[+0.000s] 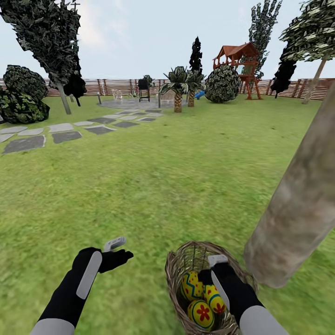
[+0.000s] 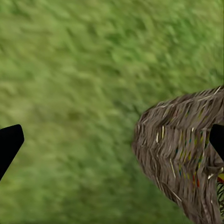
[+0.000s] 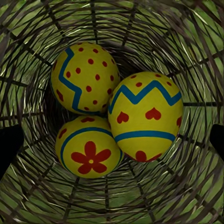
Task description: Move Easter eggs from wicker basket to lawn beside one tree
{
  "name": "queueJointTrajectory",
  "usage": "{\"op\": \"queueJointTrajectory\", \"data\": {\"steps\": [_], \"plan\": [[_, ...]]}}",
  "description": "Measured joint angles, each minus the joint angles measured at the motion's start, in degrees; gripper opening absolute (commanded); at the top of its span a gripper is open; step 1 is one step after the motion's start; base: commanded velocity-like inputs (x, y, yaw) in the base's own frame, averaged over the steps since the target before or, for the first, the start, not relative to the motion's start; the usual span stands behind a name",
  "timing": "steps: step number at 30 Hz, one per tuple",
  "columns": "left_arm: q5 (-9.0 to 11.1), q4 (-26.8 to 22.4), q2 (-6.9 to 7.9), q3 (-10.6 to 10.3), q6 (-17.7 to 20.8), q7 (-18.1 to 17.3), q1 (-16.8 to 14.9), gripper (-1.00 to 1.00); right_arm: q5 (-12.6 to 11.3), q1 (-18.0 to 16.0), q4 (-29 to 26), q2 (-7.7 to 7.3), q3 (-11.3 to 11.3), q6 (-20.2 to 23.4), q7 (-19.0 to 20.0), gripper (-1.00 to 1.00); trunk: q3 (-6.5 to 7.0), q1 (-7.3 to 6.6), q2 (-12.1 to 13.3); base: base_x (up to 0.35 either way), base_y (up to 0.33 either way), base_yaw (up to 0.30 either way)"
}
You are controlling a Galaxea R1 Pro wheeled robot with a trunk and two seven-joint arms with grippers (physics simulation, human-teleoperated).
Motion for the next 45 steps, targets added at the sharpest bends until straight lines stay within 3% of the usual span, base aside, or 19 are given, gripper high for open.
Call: {"op": "queueJointTrajectory", "data": {"steps": [19,26,45], "plan": [[0.00,0.06,0.06,0.00,0.00,0.00,0.01,1.00,0.00,0.00,-0.62,0.01,-0.09,-0.30,-2.44,1.00,-3.41,4.17,-7.62,0.000,0.000,0.000],[-0.02,0.06,0.12,0.00,0.00,0.00,0.03,1.00,-0.21,0.00,-0.68,0.49,-0.09,-0.47,-8.95,1.00,-4.67,5.71,-10.43,0.000,0.000,0.000],[0.01,-0.09,0.36,0.09,0.00,0.00,-0.01,1.00,-0.63,0.00,-0.63,0.46,-0.19,-0.48,-9.12,1.00,-4.67,5.72,-10.44,0.065,0.000,0.000]]}}
